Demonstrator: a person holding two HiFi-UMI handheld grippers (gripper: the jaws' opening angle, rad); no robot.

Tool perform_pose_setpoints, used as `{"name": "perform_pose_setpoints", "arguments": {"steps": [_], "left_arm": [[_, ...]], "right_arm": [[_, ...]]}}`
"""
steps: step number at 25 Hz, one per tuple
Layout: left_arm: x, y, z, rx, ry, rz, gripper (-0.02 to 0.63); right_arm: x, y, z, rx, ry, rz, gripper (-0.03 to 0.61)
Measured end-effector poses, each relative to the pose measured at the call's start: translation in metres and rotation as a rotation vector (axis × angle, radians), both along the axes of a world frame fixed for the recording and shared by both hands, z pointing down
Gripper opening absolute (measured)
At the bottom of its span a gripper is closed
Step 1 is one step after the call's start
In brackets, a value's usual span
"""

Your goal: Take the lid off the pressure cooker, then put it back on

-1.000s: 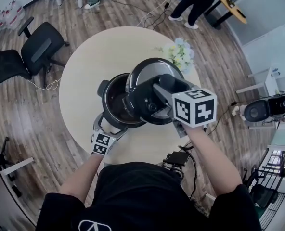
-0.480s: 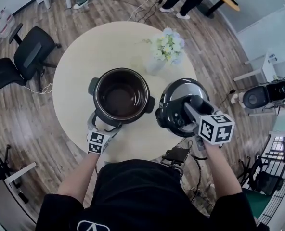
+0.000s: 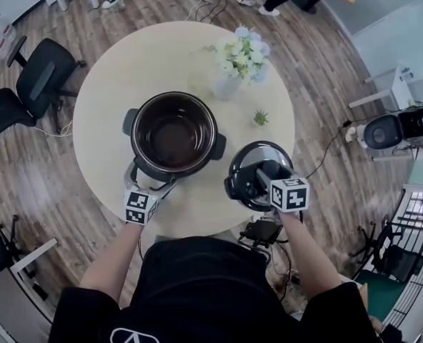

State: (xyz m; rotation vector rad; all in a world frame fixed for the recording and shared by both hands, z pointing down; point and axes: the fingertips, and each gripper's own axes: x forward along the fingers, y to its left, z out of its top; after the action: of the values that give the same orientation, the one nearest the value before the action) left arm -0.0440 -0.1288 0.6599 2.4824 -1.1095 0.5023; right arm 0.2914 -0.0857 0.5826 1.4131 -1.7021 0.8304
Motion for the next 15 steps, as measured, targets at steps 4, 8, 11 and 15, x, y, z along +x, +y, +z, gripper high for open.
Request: {"name": "perform_pose_setpoints", "arguments": {"steps": [4,8,11,15], "left_arm": [[0.0,0.0,0.0,-0.004,-0.005,0.004,0.588],[0.0,0.001,0.0,-0.005,-0.005,0.004,0.589],[-0.001,0.002,0.0,-0.001,-0.009,0.0,0.589],[0.001,0.001,0.001,-0.003,-0.013,0.003,0.589]], "right_arm": [[-0.015,-0.003,0.048,-0.033,0.003,-0.043,0.287],[-0.024,-0.01,0.086,-0.037,0.014,-0.064,0.287],[-0.025,-0.011,0.107,-0.041,0.02,-0.058,0.287],[-0.02,-0.013,0.121,-0.029,0.02,-0.048,0.287]]}}
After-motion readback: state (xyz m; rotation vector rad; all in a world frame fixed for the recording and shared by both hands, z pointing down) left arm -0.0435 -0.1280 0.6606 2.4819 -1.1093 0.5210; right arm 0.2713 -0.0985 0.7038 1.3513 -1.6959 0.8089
